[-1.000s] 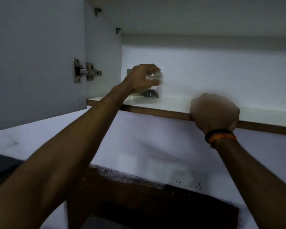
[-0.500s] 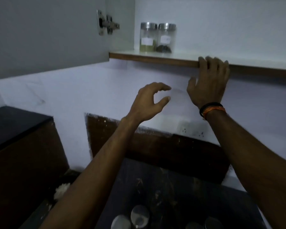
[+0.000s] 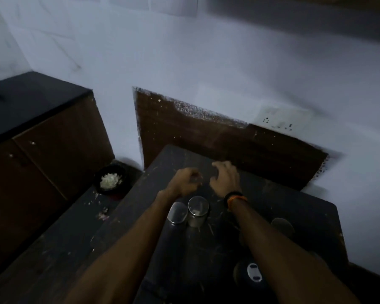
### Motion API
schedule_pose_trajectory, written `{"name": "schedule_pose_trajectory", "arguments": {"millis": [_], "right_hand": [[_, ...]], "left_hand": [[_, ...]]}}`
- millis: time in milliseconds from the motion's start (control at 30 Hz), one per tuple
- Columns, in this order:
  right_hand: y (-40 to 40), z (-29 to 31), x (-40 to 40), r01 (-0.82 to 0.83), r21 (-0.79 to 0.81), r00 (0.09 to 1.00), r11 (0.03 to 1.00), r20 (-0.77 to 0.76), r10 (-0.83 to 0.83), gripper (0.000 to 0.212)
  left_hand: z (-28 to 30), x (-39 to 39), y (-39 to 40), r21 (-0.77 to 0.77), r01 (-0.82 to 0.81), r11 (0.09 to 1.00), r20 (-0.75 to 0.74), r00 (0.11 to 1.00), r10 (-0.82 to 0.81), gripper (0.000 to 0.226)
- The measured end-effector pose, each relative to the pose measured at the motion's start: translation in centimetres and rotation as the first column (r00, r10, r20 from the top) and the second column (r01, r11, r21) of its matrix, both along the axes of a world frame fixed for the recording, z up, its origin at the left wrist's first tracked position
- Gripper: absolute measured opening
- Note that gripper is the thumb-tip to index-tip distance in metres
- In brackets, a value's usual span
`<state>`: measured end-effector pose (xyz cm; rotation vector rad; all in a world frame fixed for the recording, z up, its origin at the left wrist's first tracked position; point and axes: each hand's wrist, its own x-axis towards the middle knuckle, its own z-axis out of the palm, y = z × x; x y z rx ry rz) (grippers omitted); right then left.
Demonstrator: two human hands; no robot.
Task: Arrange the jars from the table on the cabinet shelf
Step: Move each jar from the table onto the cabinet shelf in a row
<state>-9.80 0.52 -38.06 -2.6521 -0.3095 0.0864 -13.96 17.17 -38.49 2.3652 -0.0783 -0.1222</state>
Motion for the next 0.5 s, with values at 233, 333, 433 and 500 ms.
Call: {"name": "schedule_pose_trajectory", "arguments": {"millis": [233,333,433,500], "right_hand": [[1.2,-6.7,-3.8,-0.054,-0.054,0.970,0.997,-0.241,0.039,0.065],[1.4,-8.4,-4.4,-0.064,-0.075,0.946,0.995,-0.322,0.037,0.070],[1.3,-9.6,-4.8,-0.091,-0.139,0.913,0.986,-0.407,0.027,0.084],[1.3,-10.2,-4.9,-0.117,-0.151,0.907,0.982,-0.419,0.044,0.090]], "left_hand": [[-6.8,-3.8,-0.2,-0.063,-0.088,0.994,-0.135,0.988,0.079,0.030],[-8.2,-4.2,-0.3,-0.114,-0.102,0.988,-0.177,0.981,0.081,0.021],[-9.2,-4.6,-0.4,-0.129,-0.118,0.985,-0.174,0.980,0.095,0.022],[-9.8,-4.7,-0.7,-0.114,-0.123,0.986,-0.152,0.983,0.105,0.022]]}}
